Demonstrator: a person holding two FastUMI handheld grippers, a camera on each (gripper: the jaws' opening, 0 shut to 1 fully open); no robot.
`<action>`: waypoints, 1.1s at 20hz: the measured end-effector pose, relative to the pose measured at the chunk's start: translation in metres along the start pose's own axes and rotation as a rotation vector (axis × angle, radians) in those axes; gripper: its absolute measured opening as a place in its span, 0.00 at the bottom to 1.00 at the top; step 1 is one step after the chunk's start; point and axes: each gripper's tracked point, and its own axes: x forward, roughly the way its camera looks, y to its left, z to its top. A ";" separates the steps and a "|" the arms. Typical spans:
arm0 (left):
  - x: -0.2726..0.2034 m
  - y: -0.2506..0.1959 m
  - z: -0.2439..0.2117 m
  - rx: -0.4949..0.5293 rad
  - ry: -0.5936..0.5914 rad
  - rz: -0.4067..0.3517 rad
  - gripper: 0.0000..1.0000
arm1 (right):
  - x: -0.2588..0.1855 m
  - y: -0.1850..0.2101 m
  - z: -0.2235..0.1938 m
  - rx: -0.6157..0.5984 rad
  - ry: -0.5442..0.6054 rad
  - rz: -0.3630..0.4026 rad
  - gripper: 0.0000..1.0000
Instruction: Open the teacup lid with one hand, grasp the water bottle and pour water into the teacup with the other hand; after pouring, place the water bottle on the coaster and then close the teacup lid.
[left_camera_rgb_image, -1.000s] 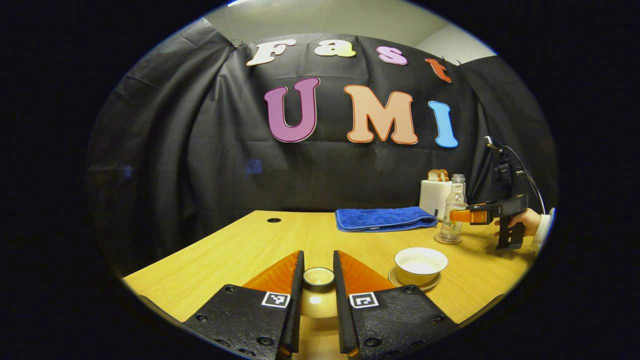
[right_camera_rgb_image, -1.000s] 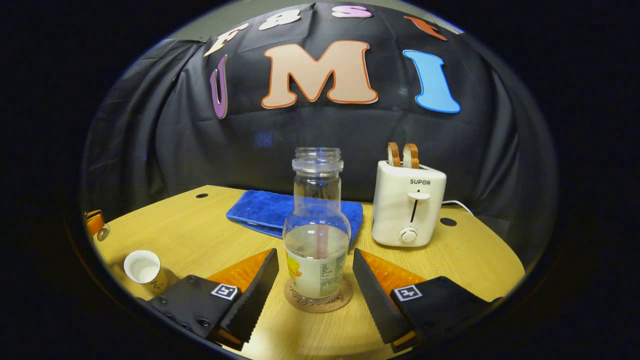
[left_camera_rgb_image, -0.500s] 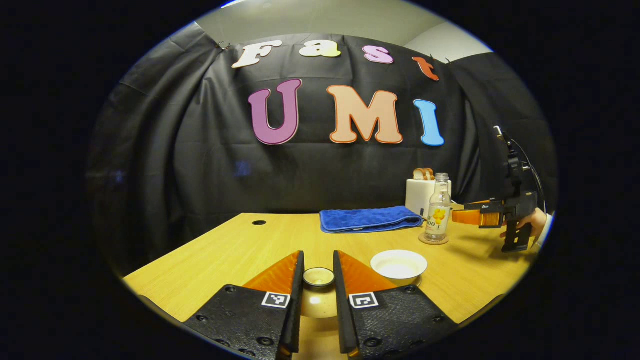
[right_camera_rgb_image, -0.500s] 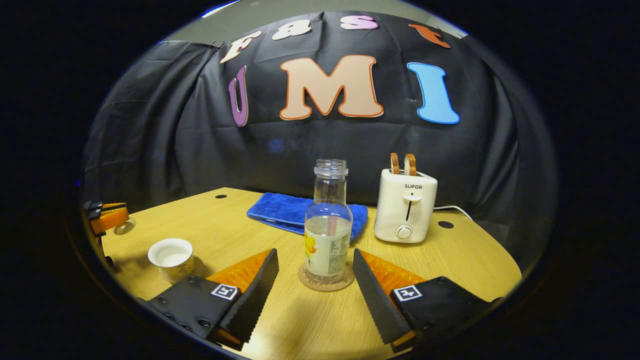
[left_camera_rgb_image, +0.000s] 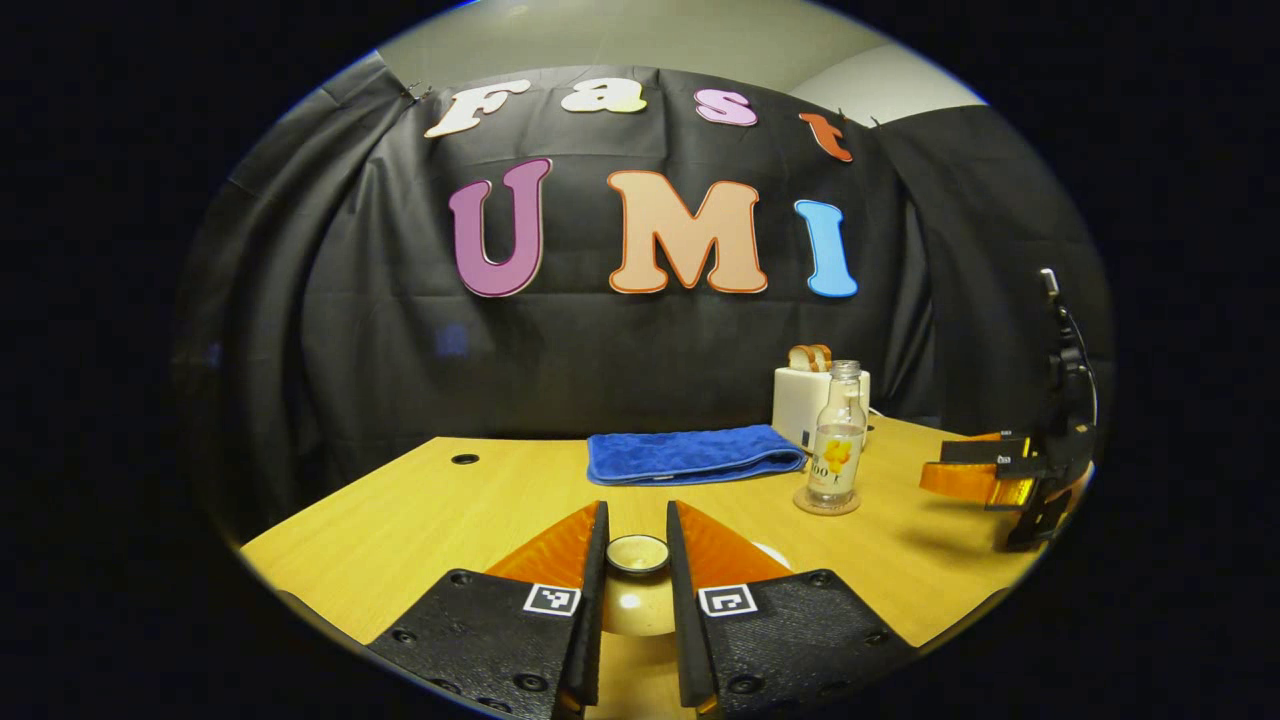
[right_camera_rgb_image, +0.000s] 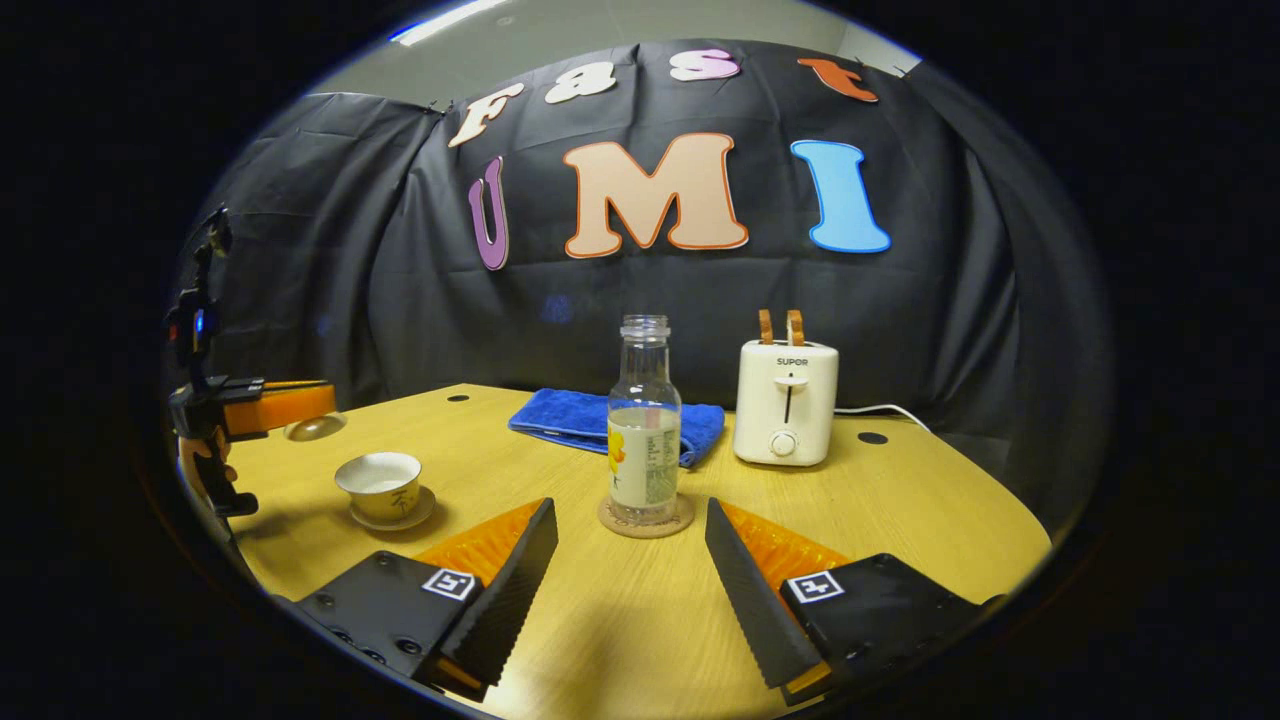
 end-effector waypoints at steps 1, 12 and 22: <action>0.004 -0.006 0.000 -0.005 0.003 -0.008 0.28 | -0.006 -0.004 -0.002 -0.002 -0.001 -0.006 0.91; 0.037 -0.046 -0.030 0.004 0.081 -0.033 0.28 | -0.035 -0.011 -0.007 0.001 -0.025 0.009 1.00; 0.040 -0.046 -0.044 0.032 0.125 -0.014 0.29 | -0.042 -0.011 -0.002 0.019 -0.053 0.016 0.91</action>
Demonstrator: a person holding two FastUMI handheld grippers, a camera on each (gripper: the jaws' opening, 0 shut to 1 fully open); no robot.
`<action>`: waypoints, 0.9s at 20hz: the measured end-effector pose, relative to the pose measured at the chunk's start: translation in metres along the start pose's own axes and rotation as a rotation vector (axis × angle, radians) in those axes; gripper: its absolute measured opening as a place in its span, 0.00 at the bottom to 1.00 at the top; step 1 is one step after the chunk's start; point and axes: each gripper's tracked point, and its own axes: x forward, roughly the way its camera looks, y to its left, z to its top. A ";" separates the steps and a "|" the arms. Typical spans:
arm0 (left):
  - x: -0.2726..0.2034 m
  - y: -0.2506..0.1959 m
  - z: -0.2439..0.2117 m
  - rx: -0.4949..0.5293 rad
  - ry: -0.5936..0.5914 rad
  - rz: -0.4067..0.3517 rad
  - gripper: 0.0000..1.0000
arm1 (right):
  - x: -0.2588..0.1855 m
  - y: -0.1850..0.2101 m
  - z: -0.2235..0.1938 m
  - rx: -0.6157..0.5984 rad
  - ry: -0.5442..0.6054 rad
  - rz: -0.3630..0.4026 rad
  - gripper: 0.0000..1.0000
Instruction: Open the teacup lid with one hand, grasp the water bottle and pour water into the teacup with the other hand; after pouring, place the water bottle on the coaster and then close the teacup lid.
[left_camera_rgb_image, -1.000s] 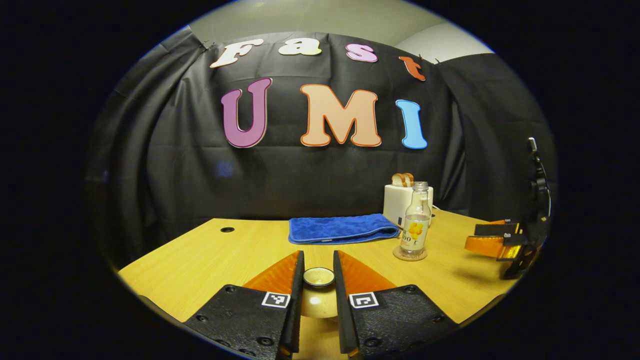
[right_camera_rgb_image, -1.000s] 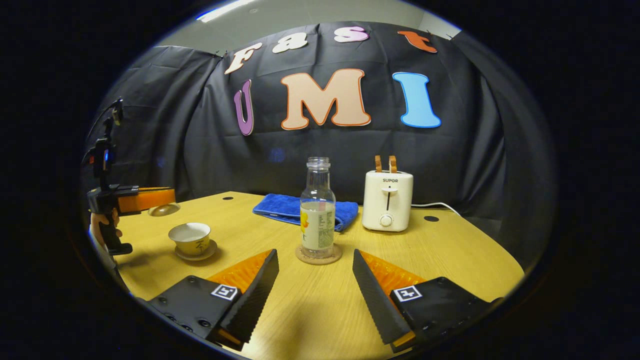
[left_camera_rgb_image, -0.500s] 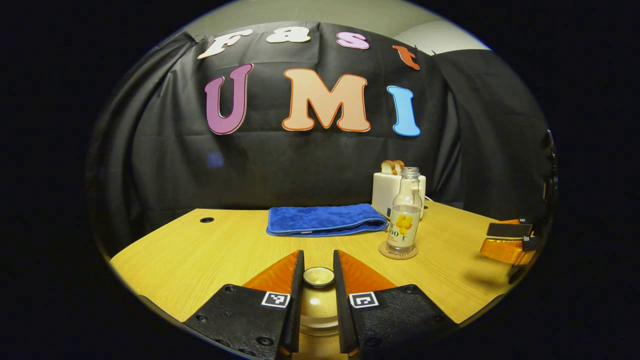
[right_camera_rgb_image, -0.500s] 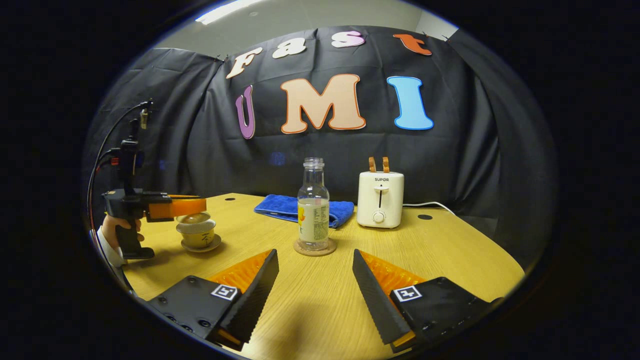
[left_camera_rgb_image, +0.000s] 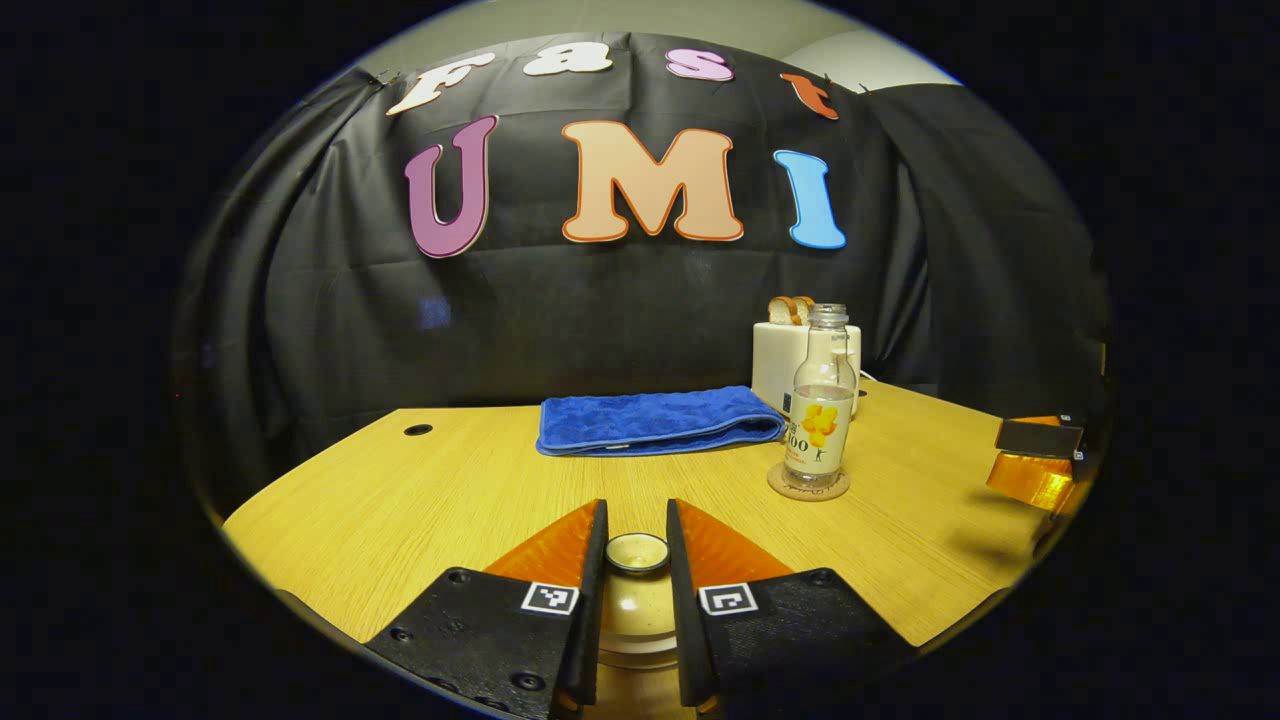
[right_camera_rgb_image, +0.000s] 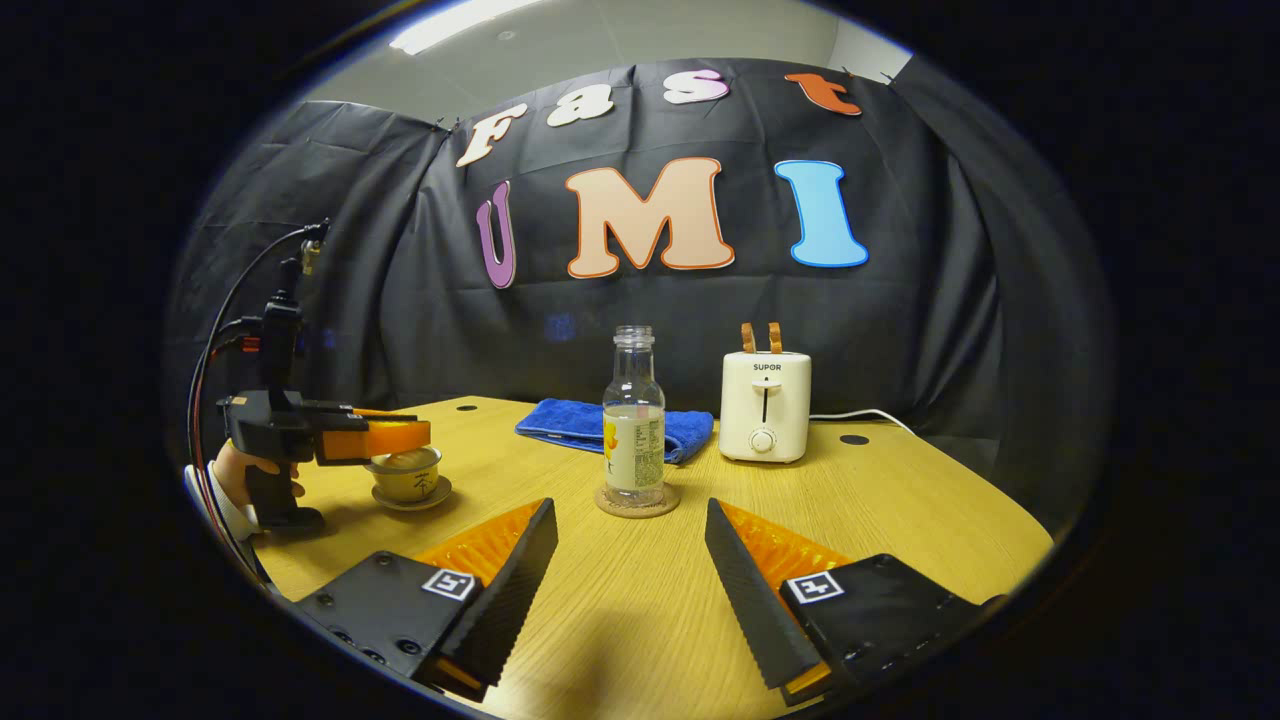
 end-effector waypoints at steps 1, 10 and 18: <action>-0.001 0.001 -0.001 0.004 -0.002 0.005 0.30 | 0.000 -0.001 0.001 0.001 -0.001 -0.001 0.96; -0.007 0.003 0.017 0.031 -0.050 0.016 0.48 | 0.001 0.003 0.000 -0.006 0.004 0.007 1.00; -0.032 0.013 0.036 0.004 -0.110 0.065 0.84 | 0.006 0.015 0.004 -0.005 0.005 0.032 1.00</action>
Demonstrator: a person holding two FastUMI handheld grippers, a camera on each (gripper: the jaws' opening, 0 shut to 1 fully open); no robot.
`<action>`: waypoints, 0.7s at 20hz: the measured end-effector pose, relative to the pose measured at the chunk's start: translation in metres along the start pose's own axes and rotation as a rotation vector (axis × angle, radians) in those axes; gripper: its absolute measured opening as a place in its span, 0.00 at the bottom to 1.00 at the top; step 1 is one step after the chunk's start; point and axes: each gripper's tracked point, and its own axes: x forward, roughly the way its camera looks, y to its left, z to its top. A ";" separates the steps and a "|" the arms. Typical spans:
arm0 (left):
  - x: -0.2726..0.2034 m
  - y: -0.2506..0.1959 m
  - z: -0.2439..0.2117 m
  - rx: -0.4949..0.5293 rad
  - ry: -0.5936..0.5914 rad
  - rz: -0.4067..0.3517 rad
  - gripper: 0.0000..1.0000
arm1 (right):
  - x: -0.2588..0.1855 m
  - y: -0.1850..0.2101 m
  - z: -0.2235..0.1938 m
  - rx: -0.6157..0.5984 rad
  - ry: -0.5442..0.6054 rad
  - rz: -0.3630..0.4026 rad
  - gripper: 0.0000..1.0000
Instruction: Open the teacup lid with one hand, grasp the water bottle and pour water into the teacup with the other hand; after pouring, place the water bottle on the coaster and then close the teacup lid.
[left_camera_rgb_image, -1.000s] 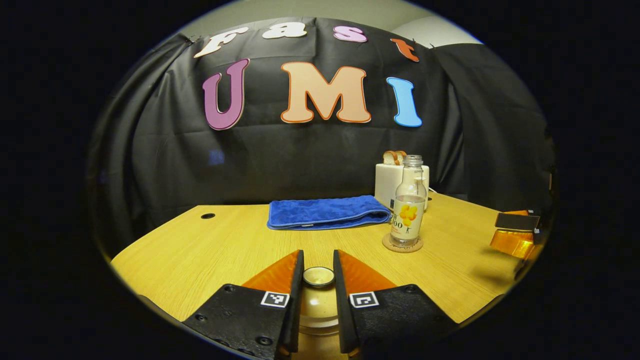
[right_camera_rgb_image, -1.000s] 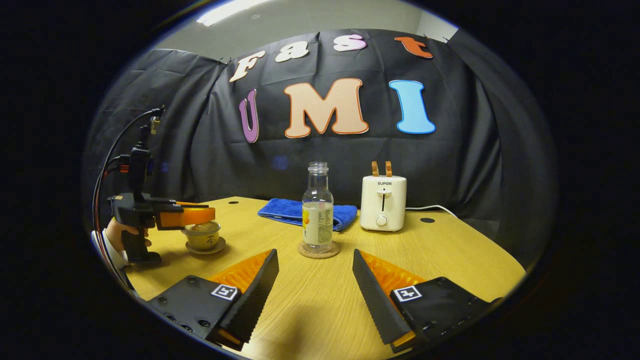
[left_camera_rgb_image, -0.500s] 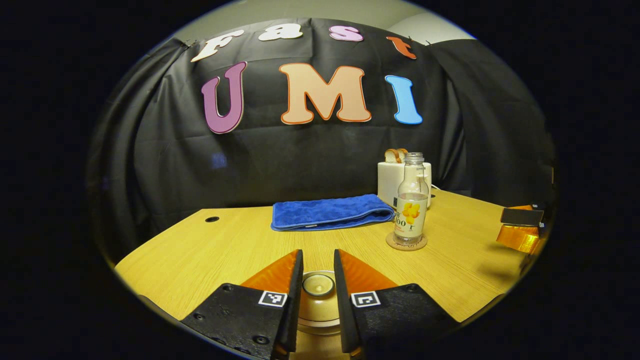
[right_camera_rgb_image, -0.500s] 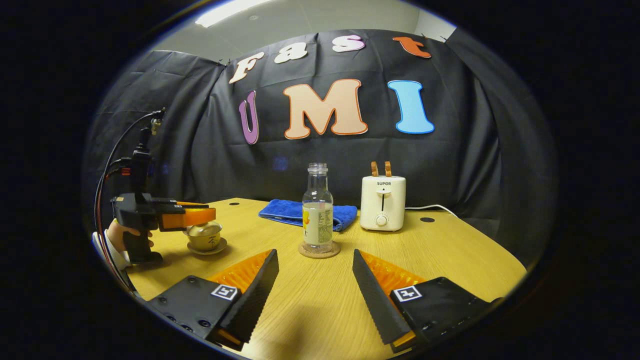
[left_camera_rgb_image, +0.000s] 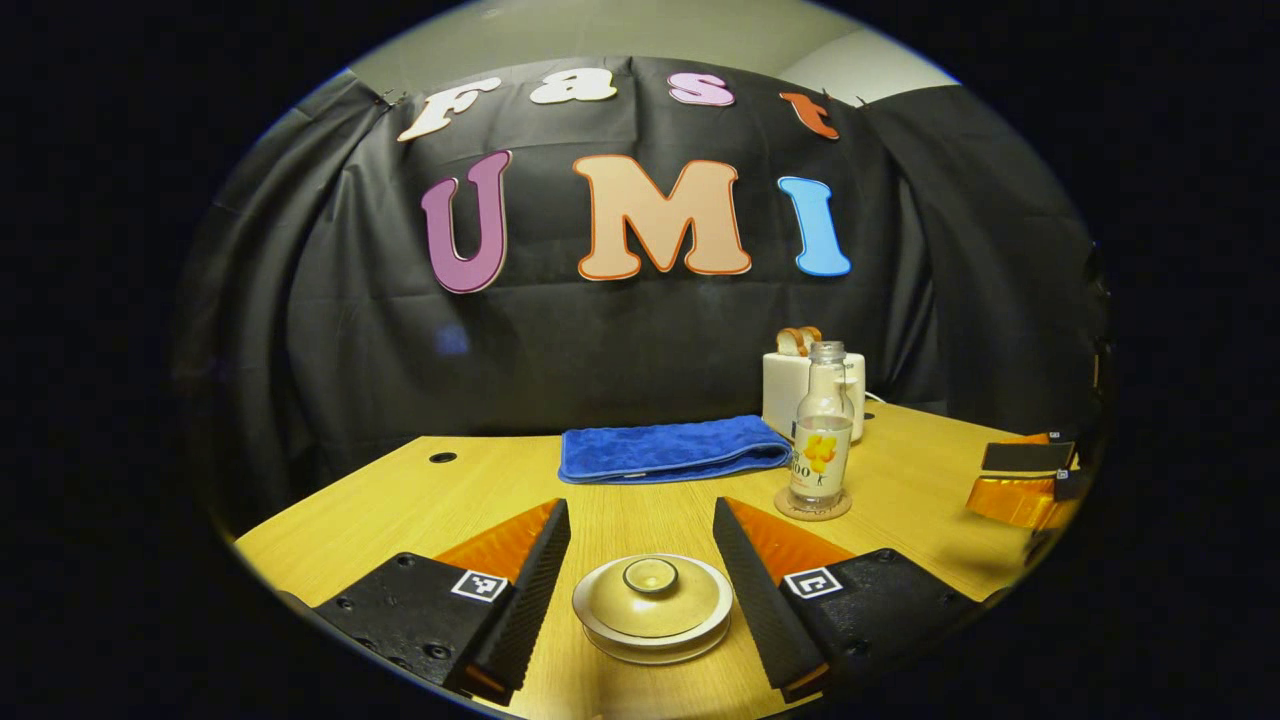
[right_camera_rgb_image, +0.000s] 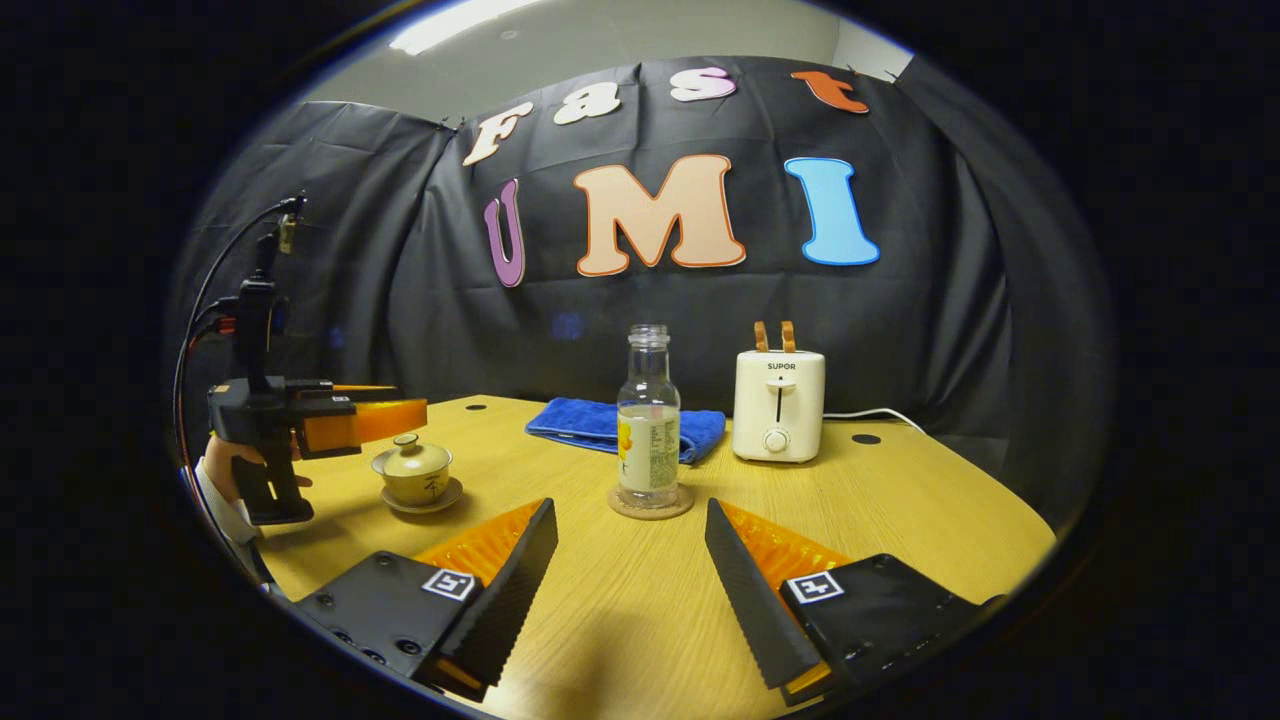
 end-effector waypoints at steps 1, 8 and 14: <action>-0.004 0.001 0.003 -0.005 -0.010 0.005 0.84 | 0.001 0.002 0.002 -0.001 -0.003 0.005 1.00; -0.027 0.010 0.022 -0.022 -0.064 0.059 0.98 | 0.009 0.021 0.014 0.005 -0.025 0.038 1.00; -0.039 0.006 0.018 -0.029 -0.061 0.059 0.98 | 0.008 0.023 0.013 0.010 -0.025 0.040 1.00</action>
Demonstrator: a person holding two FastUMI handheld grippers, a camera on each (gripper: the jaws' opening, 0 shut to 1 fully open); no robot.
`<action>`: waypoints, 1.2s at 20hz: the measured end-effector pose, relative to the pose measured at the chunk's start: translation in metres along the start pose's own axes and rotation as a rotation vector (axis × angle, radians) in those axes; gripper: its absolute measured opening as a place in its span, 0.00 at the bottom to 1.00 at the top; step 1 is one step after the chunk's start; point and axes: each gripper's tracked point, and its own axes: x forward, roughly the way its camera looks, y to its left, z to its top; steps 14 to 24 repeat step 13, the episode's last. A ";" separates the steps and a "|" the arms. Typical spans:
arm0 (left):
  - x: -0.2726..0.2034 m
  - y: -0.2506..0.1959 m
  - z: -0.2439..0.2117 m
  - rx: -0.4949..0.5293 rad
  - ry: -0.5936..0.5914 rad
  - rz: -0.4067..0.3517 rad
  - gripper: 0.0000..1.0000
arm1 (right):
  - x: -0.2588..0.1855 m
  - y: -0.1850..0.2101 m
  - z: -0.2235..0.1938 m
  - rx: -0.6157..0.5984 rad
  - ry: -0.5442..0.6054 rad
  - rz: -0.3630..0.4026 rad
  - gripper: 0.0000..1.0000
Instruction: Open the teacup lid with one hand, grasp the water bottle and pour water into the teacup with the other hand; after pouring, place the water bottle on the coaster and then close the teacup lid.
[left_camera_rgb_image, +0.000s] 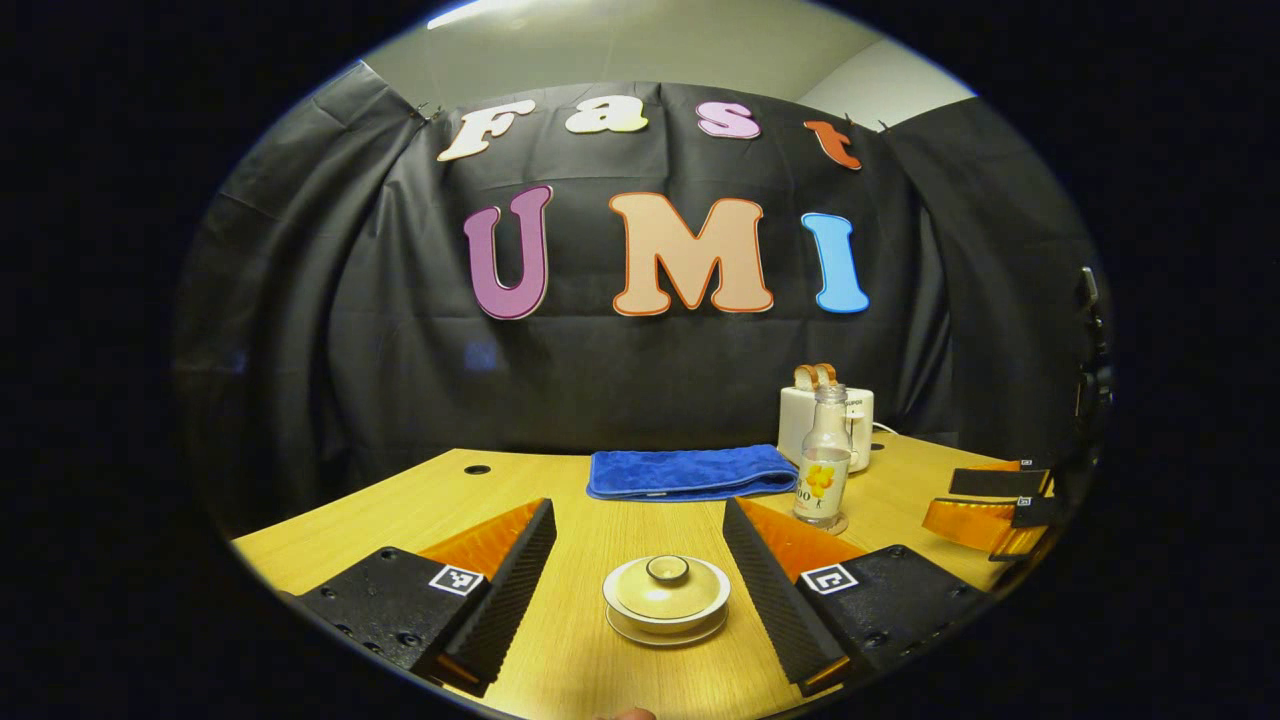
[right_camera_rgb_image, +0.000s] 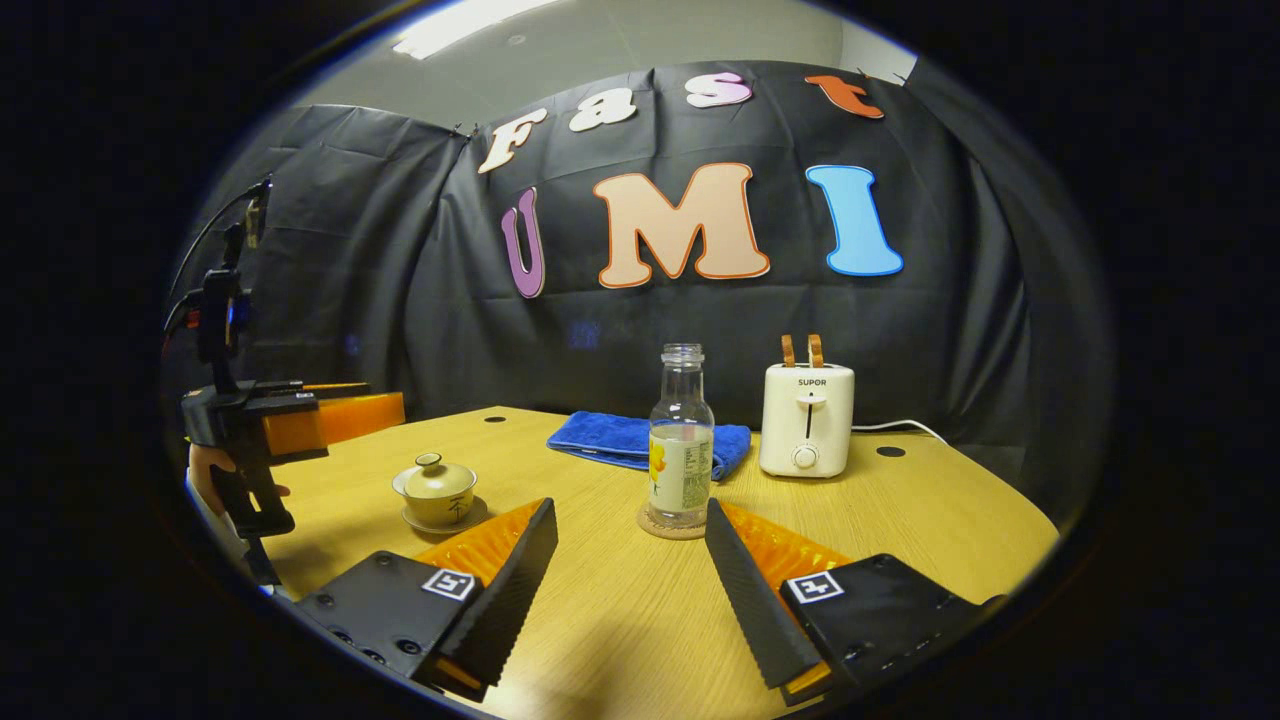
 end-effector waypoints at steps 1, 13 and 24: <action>0.000 0.000 -0.001 -0.002 0.002 0.000 1.00 | 0.000 -0.001 0.001 -0.001 -0.002 -0.002 1.00; -0.003 0.002 -0.001 -0.002 0.000 0.009 0.99 | -0.002 -0.003 0.006 0.000 -0.014 -0.009 1.00; -0.003 0.002 -0.001 -0.002 0.000 0.009 0.99 | -0.002 -0.003 0.006 0.000 -0.014 -0.009 1.00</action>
